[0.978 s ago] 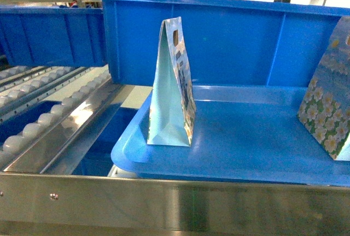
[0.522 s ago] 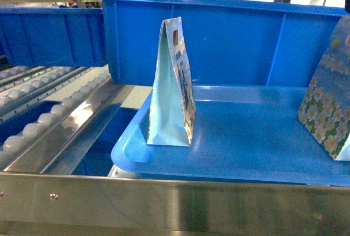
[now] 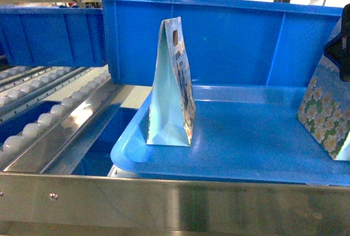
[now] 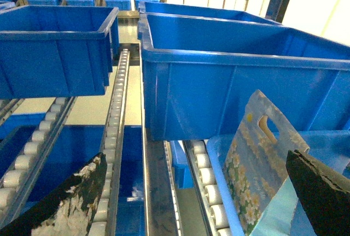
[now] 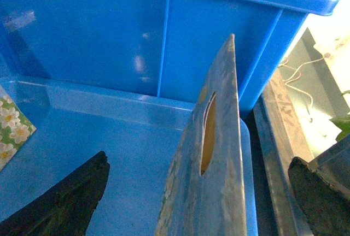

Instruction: Move flower gift bag to table near conveyor

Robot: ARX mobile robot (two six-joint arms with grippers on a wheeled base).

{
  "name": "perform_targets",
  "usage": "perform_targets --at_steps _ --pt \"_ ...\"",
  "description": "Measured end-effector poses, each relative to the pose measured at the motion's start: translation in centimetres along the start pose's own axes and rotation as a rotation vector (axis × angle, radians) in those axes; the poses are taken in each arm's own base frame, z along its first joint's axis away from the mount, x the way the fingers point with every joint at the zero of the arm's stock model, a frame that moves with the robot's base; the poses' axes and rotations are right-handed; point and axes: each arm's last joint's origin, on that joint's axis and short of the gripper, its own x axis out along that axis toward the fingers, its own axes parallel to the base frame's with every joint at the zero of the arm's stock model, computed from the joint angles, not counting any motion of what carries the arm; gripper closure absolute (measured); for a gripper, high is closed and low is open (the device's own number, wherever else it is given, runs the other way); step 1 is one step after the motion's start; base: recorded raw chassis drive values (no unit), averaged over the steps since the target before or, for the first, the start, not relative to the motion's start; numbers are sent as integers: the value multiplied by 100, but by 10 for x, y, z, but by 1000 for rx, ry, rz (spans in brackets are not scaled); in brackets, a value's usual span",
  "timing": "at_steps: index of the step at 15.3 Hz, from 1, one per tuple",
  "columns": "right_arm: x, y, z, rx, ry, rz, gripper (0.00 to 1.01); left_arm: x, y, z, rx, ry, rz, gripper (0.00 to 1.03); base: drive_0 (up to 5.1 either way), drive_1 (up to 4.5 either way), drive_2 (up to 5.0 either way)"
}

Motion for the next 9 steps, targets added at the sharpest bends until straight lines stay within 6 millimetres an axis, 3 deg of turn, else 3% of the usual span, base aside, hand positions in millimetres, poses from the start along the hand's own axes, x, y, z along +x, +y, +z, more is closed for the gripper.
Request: perform_targets --at_steps 5,9 --pt "18 -14 15 127 22 -14 3 0 0 0 0 0 0 5 0 0 0" --pt "26 -17 8 156 54 -5 5 0 0 0 0 0 0 5 0 0 0"
